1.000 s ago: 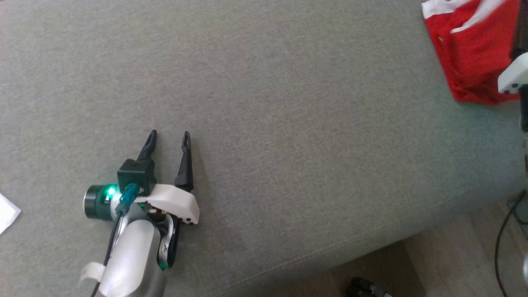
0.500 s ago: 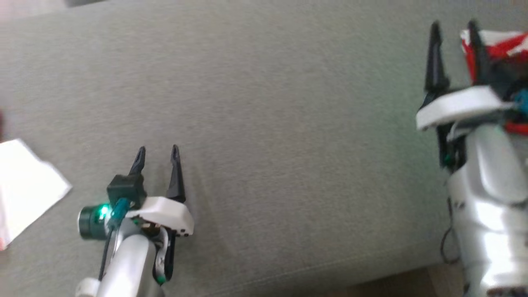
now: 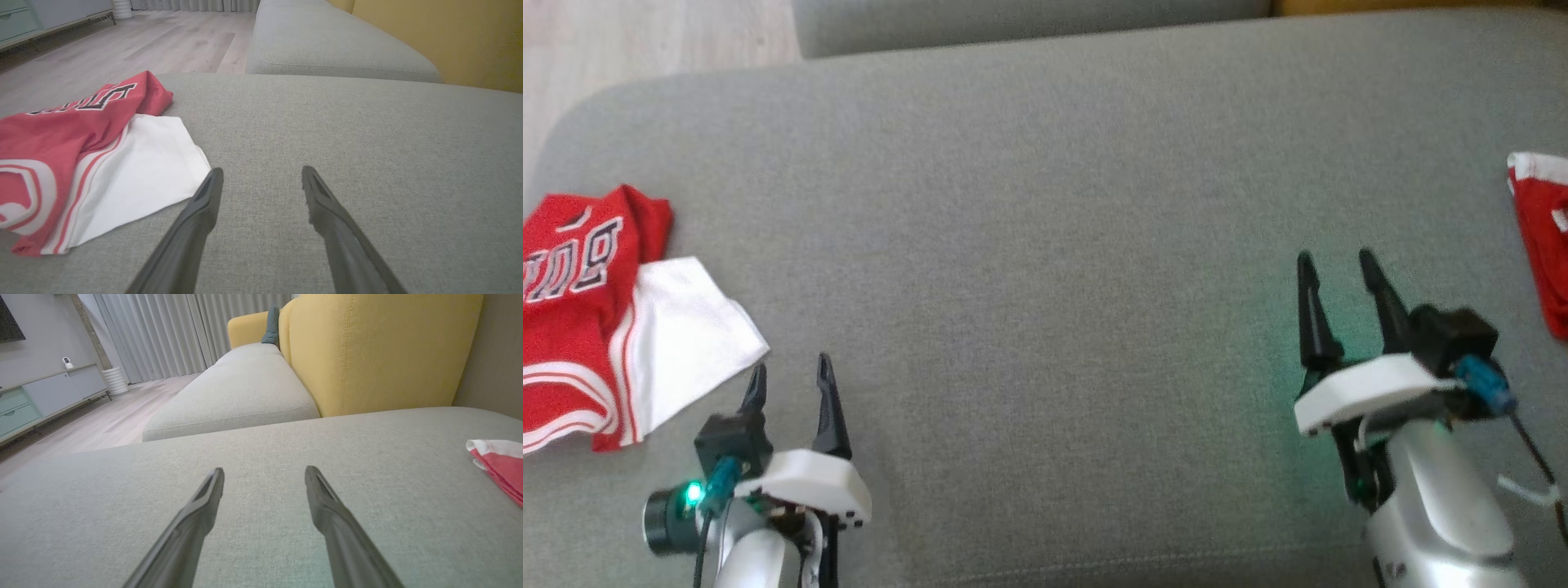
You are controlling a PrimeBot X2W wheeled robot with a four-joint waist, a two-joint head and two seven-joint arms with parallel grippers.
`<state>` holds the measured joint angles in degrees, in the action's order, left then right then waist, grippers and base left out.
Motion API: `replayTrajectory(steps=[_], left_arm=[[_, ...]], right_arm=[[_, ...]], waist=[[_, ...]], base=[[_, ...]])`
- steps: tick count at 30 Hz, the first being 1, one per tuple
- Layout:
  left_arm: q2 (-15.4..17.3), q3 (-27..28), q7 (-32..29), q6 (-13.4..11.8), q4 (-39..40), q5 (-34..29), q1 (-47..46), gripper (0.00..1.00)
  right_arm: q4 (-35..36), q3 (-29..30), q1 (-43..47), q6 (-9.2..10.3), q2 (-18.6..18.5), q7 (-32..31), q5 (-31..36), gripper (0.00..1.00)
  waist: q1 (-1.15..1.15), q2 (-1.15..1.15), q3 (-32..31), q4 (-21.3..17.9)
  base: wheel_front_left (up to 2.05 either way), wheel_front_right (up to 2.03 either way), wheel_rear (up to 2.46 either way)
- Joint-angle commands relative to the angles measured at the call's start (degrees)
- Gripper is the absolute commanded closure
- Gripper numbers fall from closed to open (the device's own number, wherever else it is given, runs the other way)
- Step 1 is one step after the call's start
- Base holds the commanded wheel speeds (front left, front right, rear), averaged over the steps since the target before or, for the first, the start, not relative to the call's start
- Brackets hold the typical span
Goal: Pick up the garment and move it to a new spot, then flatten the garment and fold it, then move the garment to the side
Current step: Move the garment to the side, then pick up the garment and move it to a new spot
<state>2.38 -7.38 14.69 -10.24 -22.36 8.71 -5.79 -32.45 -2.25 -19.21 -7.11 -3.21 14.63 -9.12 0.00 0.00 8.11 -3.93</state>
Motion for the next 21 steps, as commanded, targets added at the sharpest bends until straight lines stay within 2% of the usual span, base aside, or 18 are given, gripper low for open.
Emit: replayTrajectory(steps=[1, 15, 18, 21], left_arm=[[0.5, 2.3, 0.3, -0.1, 1.8, -0.3, -0.3, 0.0], [0.5, 3.2, 0.3, -0.7, 3.4, 0.6, 3.2, 0.0], [0.5, 3.1, 0.3, -1.2, 4.0, 1.2, 3.3, 0.0], [0.5, 2.3, 0.3, -1.4, 4.0, 1.4, 3.2, 0.0]], right_arm=[[2.0, -1.9, 0.5, -0.37, 0.3, 0.4, -0.8, 0.0], [1.8, -3.8, 3.1, -0.37, 0.3, 0.4, -1.4, 0.0], [1.9, -4.0, 3.2, -0.37, 0.3, 0.4, -1.2, 0.0], [2.3, -4.4, 3.7, -0.37, 0.3, 0.4, -0.4, 0.0]], waist=[[0.0, 0.0, -1.8, 0.8], [0.0, 0.0, -4.7, 1.2], [0.0, 0.0, -4.5, 2.8], [0.0, 0.0, -4.4, 6.2]], base=[[0.0, 0.0, 0.0], [0.0, 0.0, 0.0], [0.0, 0.0, 0.0], [0.0, 0.0, 0.0]])
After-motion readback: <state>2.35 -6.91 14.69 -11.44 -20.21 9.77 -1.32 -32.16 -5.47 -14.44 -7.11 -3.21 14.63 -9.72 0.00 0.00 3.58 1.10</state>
